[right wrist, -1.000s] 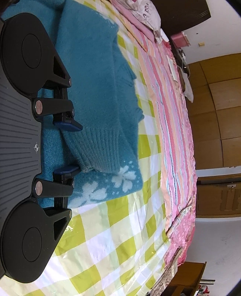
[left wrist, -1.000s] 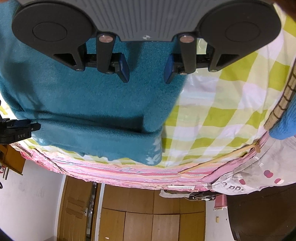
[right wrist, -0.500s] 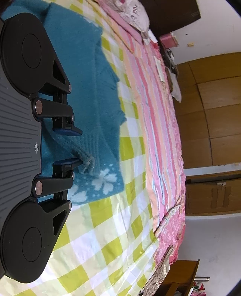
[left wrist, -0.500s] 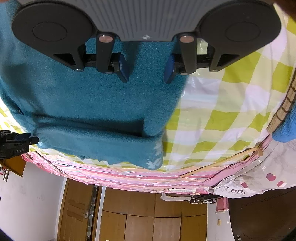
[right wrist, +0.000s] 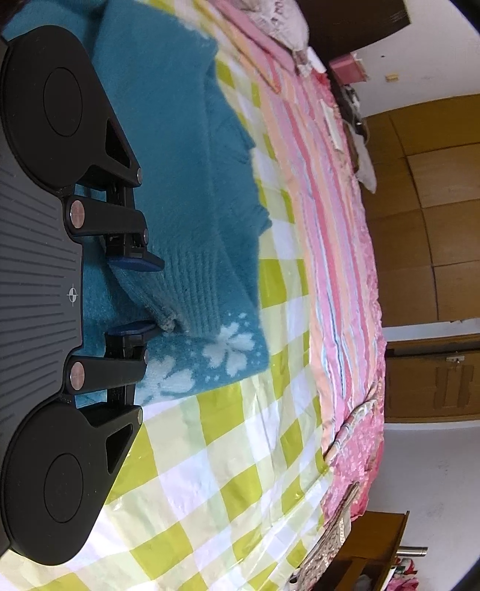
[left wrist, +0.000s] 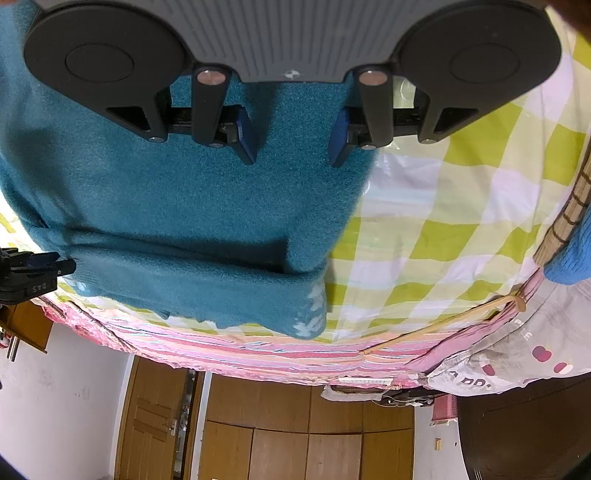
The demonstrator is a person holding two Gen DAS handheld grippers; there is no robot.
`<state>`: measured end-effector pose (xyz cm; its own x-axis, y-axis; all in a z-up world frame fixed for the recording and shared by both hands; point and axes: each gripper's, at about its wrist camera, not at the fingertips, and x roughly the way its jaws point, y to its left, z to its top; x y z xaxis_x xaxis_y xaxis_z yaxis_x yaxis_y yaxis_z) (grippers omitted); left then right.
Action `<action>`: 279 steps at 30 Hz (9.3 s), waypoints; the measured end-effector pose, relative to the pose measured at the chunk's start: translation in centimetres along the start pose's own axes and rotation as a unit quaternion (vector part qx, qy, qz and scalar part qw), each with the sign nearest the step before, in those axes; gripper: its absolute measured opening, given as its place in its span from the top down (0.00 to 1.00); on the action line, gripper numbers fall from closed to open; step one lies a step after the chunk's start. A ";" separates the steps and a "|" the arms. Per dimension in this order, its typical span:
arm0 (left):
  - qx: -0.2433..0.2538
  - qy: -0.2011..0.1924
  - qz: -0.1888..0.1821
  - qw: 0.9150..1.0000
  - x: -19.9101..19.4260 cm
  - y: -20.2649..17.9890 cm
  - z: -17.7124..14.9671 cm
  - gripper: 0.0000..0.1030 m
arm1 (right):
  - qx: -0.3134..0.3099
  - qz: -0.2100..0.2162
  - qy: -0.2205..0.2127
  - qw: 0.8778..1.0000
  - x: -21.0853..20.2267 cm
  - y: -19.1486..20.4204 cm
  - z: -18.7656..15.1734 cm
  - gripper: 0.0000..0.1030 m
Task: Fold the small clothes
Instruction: 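Pull the sleeve cuff with the right gripper to straighten it across the body, then open the right gripper and release the cuff on the sweater, then move both grippers back to the ribbed hem of the sweater, then grasp the ribbed hem with the left gripper while the right gripper grasps the hem too, then lift the hem with both grippers and fold it over toward the collar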
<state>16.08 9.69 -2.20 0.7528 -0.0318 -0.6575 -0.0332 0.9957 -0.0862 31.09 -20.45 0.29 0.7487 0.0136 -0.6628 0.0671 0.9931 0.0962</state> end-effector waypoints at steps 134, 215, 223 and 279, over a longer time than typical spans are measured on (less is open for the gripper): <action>0.072 0.209 0.058 0.973 -9.4 0.2 -6.9 0.32 | -0.070 0.093 0.150 0.982 -19.2 -8.6 -18.3 0.27; 0.051 0.203 -0.014 0.978 -10.1 0.0 -6.9 0.78 | 0.024 0.169 0.158 0.972 -18.9 -10.7 -18.5 0.70; 0.006 0.209 -0.047 0.977 -10.1 1.0 -6.7 0.81 | 0.067 0.199 0.152 0.966 -18.6 -11.7 -18.8 0.68; -0.208 -0.057 -0.227 0.950 -6.4 4.2 9.6 0.85 | 0.316 0.393 -0.068 0.861 -12.7 -9.8 -1.9 0.78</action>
<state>17.47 14.96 8.82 0.8171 -0.4159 -0.3992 0.0719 0.7606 -0.6452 19.67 -30.13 6.34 0.7946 0.5953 -0.1194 -0.1820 0.4212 0.8885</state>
